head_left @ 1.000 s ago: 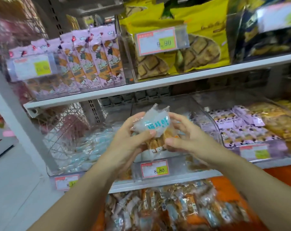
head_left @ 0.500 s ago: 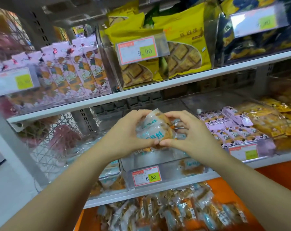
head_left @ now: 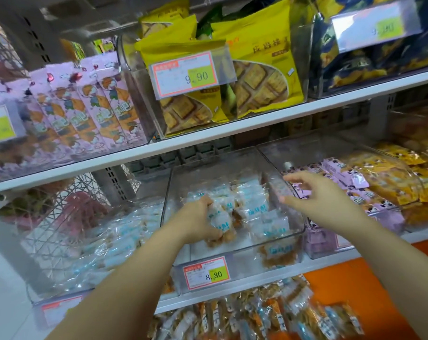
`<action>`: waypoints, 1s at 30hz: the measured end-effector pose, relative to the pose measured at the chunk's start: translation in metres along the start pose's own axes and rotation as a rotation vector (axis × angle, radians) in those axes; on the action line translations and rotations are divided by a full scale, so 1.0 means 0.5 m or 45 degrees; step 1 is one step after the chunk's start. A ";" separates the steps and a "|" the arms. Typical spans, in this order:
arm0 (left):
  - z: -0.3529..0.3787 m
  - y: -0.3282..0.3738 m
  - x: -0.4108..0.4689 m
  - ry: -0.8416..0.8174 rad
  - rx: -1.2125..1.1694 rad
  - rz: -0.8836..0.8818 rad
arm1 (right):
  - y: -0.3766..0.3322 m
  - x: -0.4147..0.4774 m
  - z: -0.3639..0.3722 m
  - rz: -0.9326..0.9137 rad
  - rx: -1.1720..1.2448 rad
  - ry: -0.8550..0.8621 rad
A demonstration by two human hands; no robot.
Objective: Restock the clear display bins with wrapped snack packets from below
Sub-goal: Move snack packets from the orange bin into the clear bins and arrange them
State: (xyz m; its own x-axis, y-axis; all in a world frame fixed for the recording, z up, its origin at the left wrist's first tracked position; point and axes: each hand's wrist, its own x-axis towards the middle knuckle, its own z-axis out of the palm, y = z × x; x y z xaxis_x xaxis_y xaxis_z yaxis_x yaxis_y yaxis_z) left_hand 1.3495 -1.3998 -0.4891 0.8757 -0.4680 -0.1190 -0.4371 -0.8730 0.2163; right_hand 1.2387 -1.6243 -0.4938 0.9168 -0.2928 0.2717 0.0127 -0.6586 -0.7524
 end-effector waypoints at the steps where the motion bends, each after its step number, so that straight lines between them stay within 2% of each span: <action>1: 0.008 0.004 0.012 -0.061 -0.001 -0.014 | 0.006 -0.001 0.003 0.036 -0.002 -0.059; 5: 0.045 0.003 0.055 -0.081 -0.158 -0.065 | 0.014 -0.001 0.011 0.050 -0.001 -0.113; 12: 0.078 0.023 0.067 0.119 -0.478 -0.079 | 0.019 0.004 0.020 0.014 -0.032 -0.050; 16: 0.081 0.028 0.057 0.247 -0.507 -0.231 | 0.020 0.002 0.021 0.009 -0.022 -0.050; 19: 0.085 0.024 0.050 0.160 -0.554 -0.301 | 0.019 -0.001 0.022 0.008 -0.025 -0.056; 30: 0.085 0.015 0.061 -0.040 -0.928 -0.279 | 0.011 -0.004 0.029 0.050 -0.032 -0.012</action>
State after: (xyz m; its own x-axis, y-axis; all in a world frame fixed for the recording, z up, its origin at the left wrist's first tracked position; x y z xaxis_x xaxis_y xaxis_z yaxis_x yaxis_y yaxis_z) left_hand 1.3640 -1.4265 -0.5325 0.9157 -0.3076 -0.2585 0.0020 -0.6399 0.7684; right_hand 1.2430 -1.6172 -0.5073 0.9201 -0.3124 0.2364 -0.0336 -0.6642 -0.7468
